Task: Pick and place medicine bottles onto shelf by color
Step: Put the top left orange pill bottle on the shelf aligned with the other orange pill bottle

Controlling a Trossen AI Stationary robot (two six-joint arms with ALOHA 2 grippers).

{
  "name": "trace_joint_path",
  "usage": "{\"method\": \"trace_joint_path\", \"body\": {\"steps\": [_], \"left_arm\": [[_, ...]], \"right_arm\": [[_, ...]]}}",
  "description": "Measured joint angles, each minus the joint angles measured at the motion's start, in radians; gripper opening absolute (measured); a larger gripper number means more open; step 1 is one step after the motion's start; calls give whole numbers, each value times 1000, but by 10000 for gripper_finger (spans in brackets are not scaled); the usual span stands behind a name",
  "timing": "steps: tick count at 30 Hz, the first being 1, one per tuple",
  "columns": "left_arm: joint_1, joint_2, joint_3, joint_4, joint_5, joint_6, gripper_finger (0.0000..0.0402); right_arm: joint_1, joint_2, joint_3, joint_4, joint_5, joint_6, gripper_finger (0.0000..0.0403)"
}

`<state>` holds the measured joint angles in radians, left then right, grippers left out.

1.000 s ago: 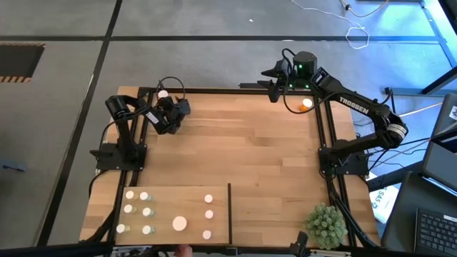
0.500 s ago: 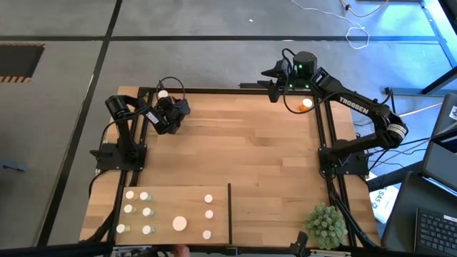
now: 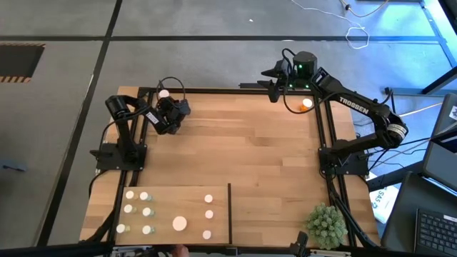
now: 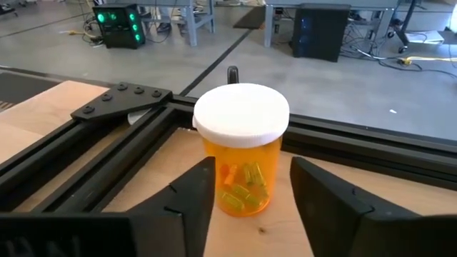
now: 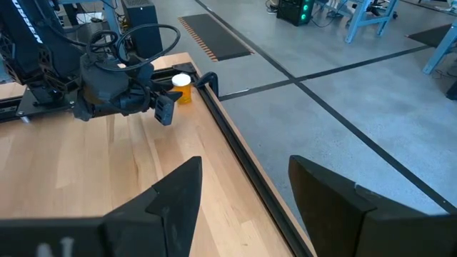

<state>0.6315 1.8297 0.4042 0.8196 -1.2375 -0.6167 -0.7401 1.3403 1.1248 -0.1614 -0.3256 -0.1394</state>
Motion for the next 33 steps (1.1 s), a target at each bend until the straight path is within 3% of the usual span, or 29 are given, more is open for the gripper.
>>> {"method": "trace_joint_path", "body": {"steps": [13,26,33], "left_arm": [[-10,0,1,5,28,1,105],[-78,-1,74,5,63,156,31],[-124,-1,81,4,-22,125,2]], "right_arm": [[0,0,0,0,0,0,213],[0,0,0,0,0,0,213],[0,0,0,0,0,0,213]]}}
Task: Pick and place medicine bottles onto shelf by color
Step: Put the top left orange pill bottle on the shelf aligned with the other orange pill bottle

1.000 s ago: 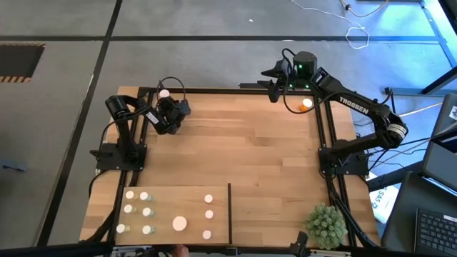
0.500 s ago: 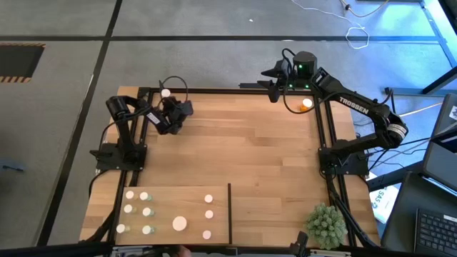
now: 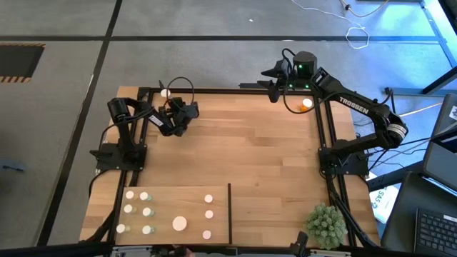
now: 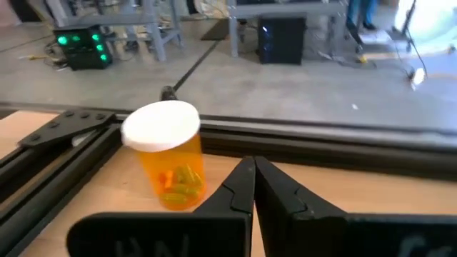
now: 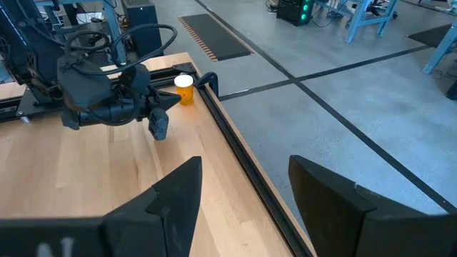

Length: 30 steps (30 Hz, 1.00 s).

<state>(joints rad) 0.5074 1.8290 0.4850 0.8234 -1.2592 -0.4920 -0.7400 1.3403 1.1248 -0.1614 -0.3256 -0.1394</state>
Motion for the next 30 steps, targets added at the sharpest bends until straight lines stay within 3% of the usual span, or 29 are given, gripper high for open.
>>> {"method": "trace_joint_path", "body": {"steps": [5,9,26,30], "left_arm": [[-20,0,0,-1,-87,-45,13],[-10,0,0,-12,-76,-47,33],[-5,0,0,-58,-125,-30,157],[12,-1,0,-115,-127,-97,192]], "right_arm": [[0,0,0,0,0,0,213],[0,0,0,0,0,0,213],[0,0,0,0,0,0,213],[0,0,0,0,0,0,213]]}}
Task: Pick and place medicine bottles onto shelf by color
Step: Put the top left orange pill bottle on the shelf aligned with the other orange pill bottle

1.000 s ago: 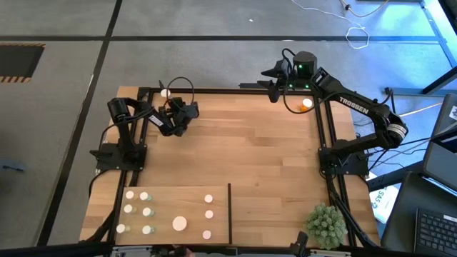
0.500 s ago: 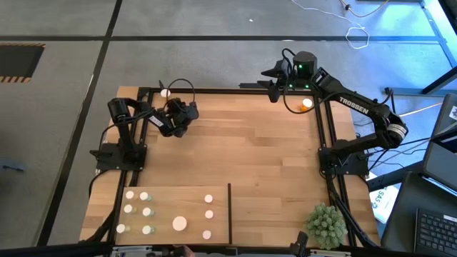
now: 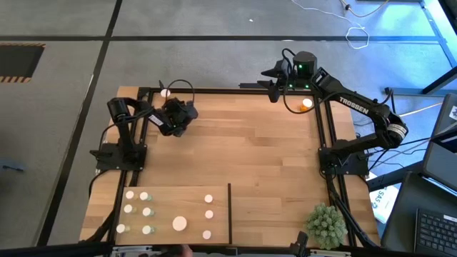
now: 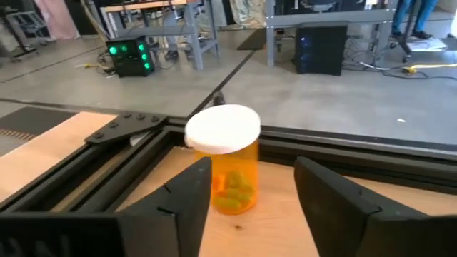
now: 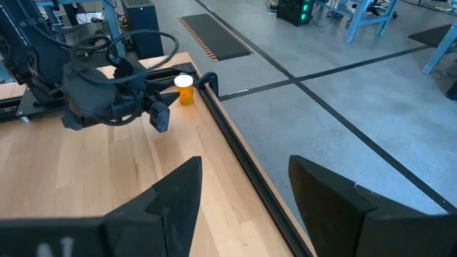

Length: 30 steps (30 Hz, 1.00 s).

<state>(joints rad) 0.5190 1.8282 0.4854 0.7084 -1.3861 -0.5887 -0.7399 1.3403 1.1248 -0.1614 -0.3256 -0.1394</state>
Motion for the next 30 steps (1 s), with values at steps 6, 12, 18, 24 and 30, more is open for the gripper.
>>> {"method": "trace_joint_path", "body": {"steps": [6,12,18,24,30], "left_arm": [[42,0,0,-92,33,-204,234],[69,0,0,-111,51,-243,266],[92,0,0,-115,64,-240,313],[122,0,10,-115,87,-240,343],[117,0,10,-119,87,-240,344]], "right_arm": [[0,0,0,0,0,0,213],[0,0,0,0,0,0,213],[0,0,0,0,0,0,213],[0,0,0,0,0,0,213],[0,0,0,0,0,0,213]]}}
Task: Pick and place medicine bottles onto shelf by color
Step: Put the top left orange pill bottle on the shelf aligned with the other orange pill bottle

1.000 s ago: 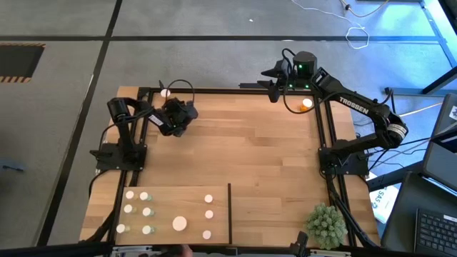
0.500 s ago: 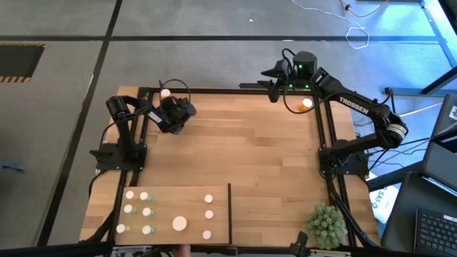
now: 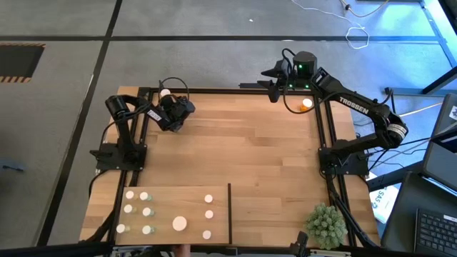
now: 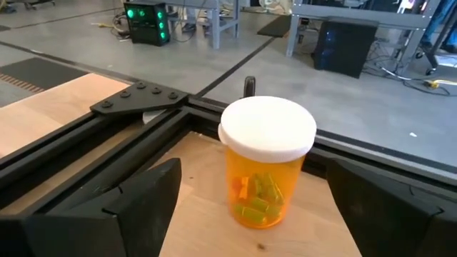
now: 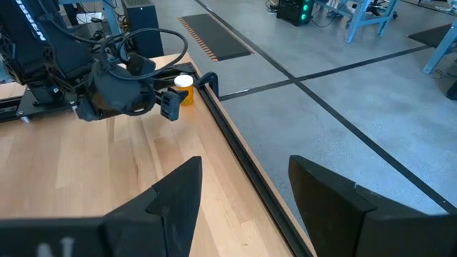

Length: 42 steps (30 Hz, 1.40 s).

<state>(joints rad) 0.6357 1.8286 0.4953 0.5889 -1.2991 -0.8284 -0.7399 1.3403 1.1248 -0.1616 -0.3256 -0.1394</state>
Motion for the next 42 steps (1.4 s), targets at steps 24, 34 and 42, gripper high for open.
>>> {"method": "trace_joint_path", "body": {"steps": [24,34,42], "left_arm": [[42,0,167,-155,162,256,339],[42,0,167,-171,156,259,338],[42,-11,168,-187,182,254,338]], "right_arm": [[0,0,0,0,0,0,213],[0,0,0,0,0,0,213],[0,0,0,0,0,0,213]]}}
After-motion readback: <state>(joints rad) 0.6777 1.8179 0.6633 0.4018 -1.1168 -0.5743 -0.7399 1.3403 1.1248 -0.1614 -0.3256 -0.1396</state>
